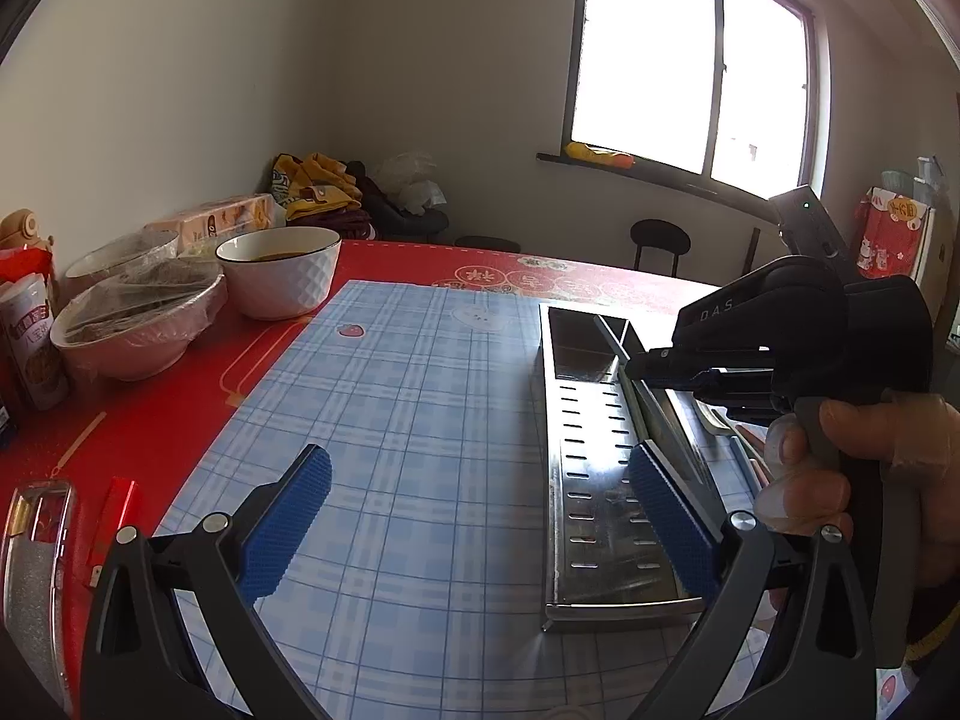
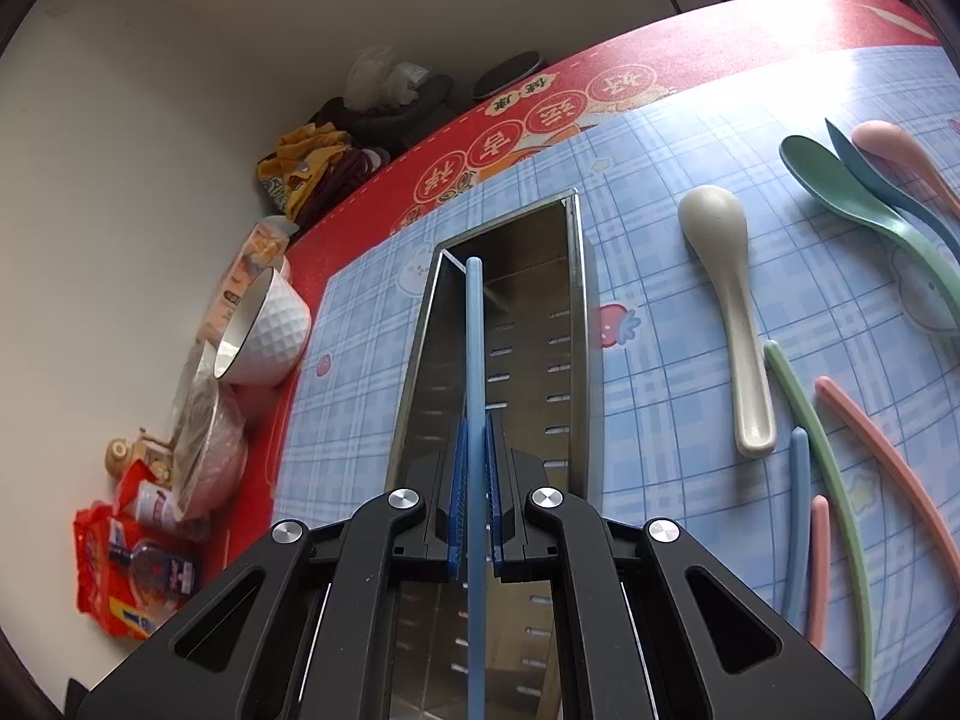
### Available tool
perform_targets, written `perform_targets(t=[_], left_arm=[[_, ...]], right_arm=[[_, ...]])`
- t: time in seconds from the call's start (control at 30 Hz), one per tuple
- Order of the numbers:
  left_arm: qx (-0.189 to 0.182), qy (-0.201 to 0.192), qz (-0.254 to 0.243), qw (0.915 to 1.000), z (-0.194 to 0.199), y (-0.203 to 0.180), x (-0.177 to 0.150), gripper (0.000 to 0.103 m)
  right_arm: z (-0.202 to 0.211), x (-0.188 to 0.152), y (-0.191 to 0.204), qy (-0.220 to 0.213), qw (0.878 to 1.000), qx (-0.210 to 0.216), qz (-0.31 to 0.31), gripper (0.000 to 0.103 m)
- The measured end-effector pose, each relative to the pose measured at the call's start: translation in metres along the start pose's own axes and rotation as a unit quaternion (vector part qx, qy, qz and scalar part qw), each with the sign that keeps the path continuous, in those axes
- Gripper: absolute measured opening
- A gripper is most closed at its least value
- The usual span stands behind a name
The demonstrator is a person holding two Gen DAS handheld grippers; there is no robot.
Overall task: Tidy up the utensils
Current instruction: 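Lower the blue chopstick into the steel tray and open the right gripper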
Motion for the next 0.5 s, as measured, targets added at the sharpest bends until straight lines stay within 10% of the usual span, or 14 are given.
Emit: perform_targets(t=[0.5], left_arm=[[0.0, 0.006, 0.001, 1.0, -0.001, 0.0, -0.001, 0.097]], right_arm=[[-0.013, -0.003, -0.007, 0.014, 1.0, 0.003, -0.019, 0.008]])
Point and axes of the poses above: each gripper's, at about its wrist camera, not at the fingertips, and z roughly against the way its jaws point, y to its left, x to its top, the point moved 8 cm from there along -z, roughly the way its jaws point, and after that the axes turned 1 degree about -z, right-handed, at the moved point
